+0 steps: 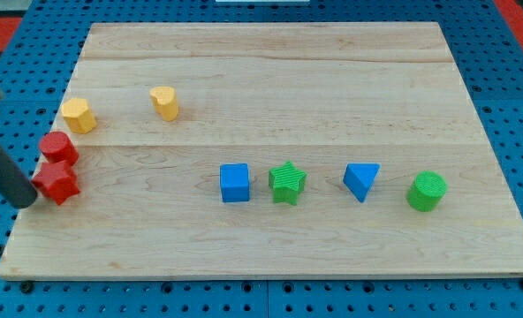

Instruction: Place the red star at the left side of the blue cube

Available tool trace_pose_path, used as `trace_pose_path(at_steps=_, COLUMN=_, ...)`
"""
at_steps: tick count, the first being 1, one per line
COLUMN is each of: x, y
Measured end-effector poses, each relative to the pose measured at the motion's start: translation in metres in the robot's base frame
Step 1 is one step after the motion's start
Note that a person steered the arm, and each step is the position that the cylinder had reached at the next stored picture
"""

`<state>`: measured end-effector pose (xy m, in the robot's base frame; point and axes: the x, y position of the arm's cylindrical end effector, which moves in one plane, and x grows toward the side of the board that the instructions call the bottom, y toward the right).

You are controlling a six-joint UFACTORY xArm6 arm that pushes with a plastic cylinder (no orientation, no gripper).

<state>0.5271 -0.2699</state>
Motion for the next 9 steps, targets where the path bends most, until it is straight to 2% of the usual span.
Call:
trace_pose_path(at_steps=1, x=0.000, y=0.060)
trace_pose_path(at_steps=2, x=0.012, y=0.045)
trace_pose_path(at_steps=3, x=0.010, y=-0.032)
trace_pose_path(at_steps=4, x=-0.024, y=-0.034)
trace_pose_path(at_steps=5, x=-0.035, y=0.007)
trace_pose_path(at_steps=6, x=-0.016, y=0.063)
trace_pose_path(at_steps=7, x=-0.002, y=0.080)
trace_pose_path(at_steps=8, x=-0.021, y=0.045)
trace_pose_path(at_steps=9, x=-0.048, y=0.058)
